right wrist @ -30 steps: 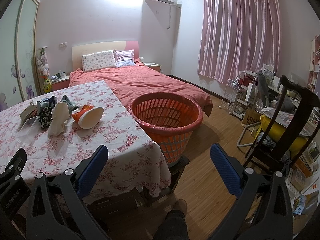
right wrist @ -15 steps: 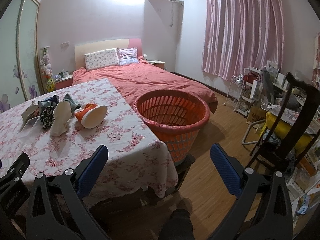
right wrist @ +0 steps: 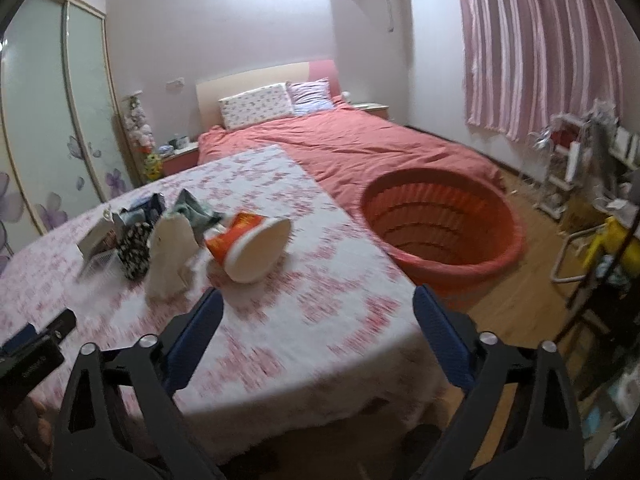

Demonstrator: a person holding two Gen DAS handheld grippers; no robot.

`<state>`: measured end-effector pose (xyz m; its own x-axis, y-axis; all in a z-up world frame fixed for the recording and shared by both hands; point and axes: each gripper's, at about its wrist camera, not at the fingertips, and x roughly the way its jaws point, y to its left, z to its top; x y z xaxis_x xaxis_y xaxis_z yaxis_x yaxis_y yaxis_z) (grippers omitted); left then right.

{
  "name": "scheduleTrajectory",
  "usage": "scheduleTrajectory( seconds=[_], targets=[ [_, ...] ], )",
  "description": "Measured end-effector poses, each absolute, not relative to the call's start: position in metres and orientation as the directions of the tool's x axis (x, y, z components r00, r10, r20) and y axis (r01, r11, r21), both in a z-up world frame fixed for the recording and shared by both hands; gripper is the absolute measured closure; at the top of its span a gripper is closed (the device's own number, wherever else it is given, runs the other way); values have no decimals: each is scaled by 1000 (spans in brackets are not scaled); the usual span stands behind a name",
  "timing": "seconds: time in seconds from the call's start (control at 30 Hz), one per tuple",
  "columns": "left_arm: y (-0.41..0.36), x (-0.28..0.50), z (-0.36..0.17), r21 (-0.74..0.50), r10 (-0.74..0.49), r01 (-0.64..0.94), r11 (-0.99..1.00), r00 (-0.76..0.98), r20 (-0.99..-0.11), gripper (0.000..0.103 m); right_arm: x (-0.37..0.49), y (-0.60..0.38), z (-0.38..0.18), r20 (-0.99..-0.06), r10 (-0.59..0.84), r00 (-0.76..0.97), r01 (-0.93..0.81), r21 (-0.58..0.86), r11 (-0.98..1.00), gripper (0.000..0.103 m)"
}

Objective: Collect trash
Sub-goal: 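Grasp the orange-and-white cup with the right tool while the left tool grasps the clear plastic tray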

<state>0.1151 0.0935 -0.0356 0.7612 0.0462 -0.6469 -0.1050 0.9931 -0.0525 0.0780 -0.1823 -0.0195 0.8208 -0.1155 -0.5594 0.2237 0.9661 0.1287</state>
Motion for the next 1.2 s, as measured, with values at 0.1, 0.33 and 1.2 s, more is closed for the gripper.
scheduleTrajectory(
  seconds=[0.1,0.33,1.2],
  targets=[
    [102,132,-40,-41,60,-116,992,750,-659,4,100,-176,-25,-575,-75,815,189,140,972,22],
    [112,169,-48,-30,58,-107,994,726,-685,4,140,-169,-42,-619,56,783,115,232,966,34],
    [109,214,-69,-128,-96,-3,992,648,-756,28,179,-158,-62,-648,195,736,20,309,951,96]
  ],
)
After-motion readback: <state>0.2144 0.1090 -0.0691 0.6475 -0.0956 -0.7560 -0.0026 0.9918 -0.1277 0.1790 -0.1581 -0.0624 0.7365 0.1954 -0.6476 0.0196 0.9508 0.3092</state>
